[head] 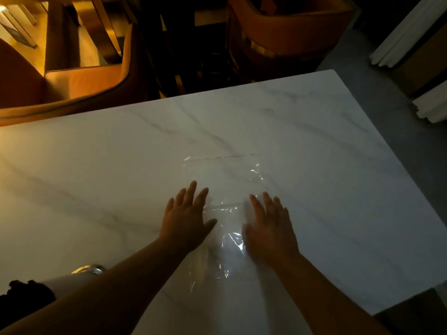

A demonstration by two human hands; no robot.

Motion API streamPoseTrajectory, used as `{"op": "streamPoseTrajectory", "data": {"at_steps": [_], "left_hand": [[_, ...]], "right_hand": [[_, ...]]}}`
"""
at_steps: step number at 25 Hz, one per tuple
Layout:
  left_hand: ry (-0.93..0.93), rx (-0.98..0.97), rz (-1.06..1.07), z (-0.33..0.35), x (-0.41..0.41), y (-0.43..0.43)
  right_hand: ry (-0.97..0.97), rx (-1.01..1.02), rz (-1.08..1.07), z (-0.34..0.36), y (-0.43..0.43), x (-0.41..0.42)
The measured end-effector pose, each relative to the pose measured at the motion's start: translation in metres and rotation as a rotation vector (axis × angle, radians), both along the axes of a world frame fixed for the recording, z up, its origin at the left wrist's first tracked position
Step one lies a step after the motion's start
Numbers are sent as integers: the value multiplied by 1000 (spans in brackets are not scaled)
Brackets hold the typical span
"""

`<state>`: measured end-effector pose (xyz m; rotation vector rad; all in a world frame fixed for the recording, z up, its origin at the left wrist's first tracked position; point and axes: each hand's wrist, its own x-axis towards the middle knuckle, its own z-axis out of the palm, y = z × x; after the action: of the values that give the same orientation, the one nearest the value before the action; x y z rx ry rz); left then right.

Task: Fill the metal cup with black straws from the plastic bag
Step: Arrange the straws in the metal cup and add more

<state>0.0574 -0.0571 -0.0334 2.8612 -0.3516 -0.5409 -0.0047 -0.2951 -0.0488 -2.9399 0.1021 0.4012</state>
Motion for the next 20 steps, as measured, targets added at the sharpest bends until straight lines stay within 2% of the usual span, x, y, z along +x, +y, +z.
{"op": "streamPoseTrajectory", "data": {"at_steps": [2,4,10,16,20], "left_hand": [[77,61,-71,-10,-5,-2],[143,126,-94,-16,-7,-1],[139,149,-100,-6,-5,-3],[86,17,-59,68,19,19],[119,-35,-28,122,28,81]], "right_hand": [[141,0,53,-13,1,-4],[202,-10,59,-21,0,-6],[157,-25,92,-2,8,-4],[-152,277,141,50,50,-10],[22,459,241,76,104,-21]]}}
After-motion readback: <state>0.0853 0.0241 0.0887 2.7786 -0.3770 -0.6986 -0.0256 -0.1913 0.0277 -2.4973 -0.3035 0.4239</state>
